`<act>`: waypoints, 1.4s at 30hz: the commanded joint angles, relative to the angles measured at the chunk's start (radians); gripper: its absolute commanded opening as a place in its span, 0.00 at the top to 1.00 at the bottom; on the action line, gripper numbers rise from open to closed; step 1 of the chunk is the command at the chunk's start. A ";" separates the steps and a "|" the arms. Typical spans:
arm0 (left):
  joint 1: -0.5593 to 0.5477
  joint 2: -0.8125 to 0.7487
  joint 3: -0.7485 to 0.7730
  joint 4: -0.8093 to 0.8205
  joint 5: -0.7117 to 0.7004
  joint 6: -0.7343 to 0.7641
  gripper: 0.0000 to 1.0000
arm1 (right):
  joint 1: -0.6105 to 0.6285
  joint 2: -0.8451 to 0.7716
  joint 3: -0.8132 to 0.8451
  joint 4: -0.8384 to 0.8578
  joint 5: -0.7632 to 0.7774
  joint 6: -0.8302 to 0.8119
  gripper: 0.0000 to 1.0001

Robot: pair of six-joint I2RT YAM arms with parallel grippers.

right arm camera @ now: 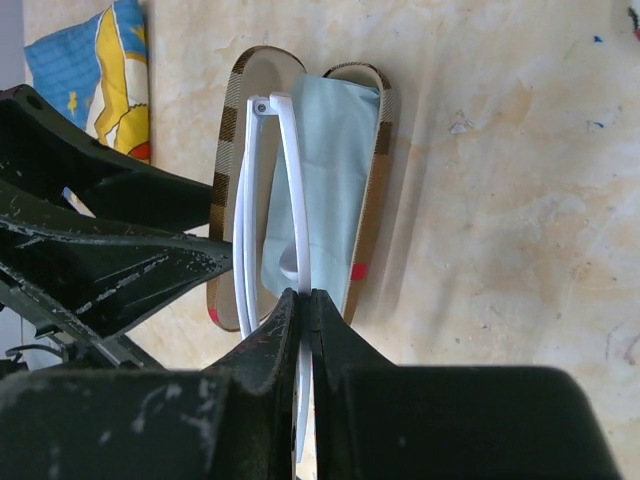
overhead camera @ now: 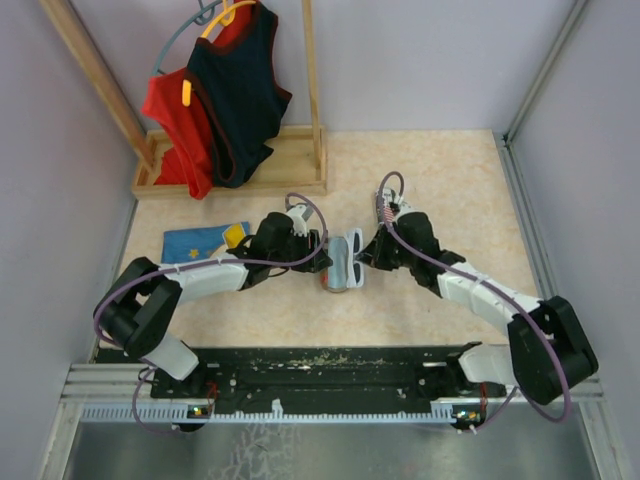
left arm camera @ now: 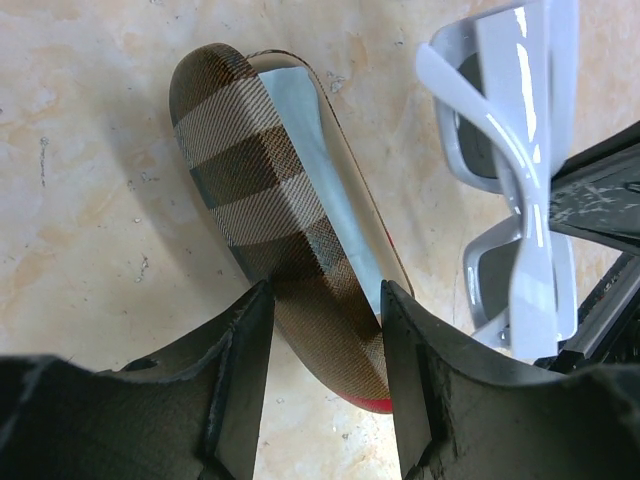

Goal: Organize the sunglasses
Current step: Place the sunglasses in the sunglasses case.

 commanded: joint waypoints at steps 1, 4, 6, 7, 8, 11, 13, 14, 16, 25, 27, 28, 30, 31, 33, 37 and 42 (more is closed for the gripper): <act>-0.007 0.009 0.029 -0.003 -0.002 0.000 0.47 | -0.004 0.057 0.065 0.143 -0.066 0.020 1.00; -0.007 0.009 0.031 -0.004 0.001 0.002 0.47 | -0.004 0.106 0.079 0.183 -0.099 0.037 1.00; -0.007 0.009 0.032 -0.005 0.002 0.001 0.47 | -0.003 0.136 0.089 0.198 -0.110 0.046 1.00; -0.008 0.009 0.031 -0.005 0.001 0.001 0.47 | -0.002 0.147 0.092 0.202 -0.111 0.049 1.00; -0.008 0.008 0.031 -0.005 0.000 0.002 0.47 | -0.002 0.159 0.096 0.206 -0.111 0.053 1.00; -0.008 0.009 0.031 -0.005 0.001 0.001 0.47 | 0.002 0.192 0.109 0.209 -0.110 0.061 1.00; -0.008 0.008 0.031 -0.005 0.000 -0.001 0.47 | 0.007 0.214 0.119 0.204 -0.104 0.063 1.00; -0.008 0.009 0.032 -0.006 -0.001 0.000 0.47 | 0.012 0.224 0.123 0.201 -0.102 0.065 1.00; -0.008 0.008 0.033 -0.006 -0.001 -0.001 0.47 | 0.021 0.245 0.129 0.197 -0.095 0.064 1.00; -0.010 0.009 0.035 -0.004 0.002 -0.003 0.47 | 0.049 0.292 0.137 0.194 -0.070 0.073 1.00; -0.010 0.010 0.034 -0.005 0.003 -0.003 0.47 | 0.054 0.300 0.139 0.192 -0.065 0.074 1.00; -0.010 0.009 0.034 -0.005 0.002 -0.002 0.47 | 0.057 0.304 0.141 0.189 -0.062 0.074 1.00; -0.010 0.008 0.035 -0.004 0.000 -0.001 0.47 | 0.060 0.313 0.142 0.189 -0.059 0.074 1.00; -0.010 0.007 0.035 -0.005 0.001 -0.003 0.47 | 0.061 0.317 0.141 0.191 -0.059 0.075 1.00; -0.010 0.006 0.034 -0.005 0.001 -0.004 0.47 | 0.062 0.325 0.140 0.198 -0.057 0.079 1.00; -0.010 0.006 0.031 -0.002 0.000 -0.005 0.47 | 0.066 0.341 0.142 0.201 -0.051 0.081 1.00; -0.010 0.006 0.028 0.000 -0.002 -0.007 0.47 | 0.070 0.349 0.142 0.201 -0.040 0.078 1.00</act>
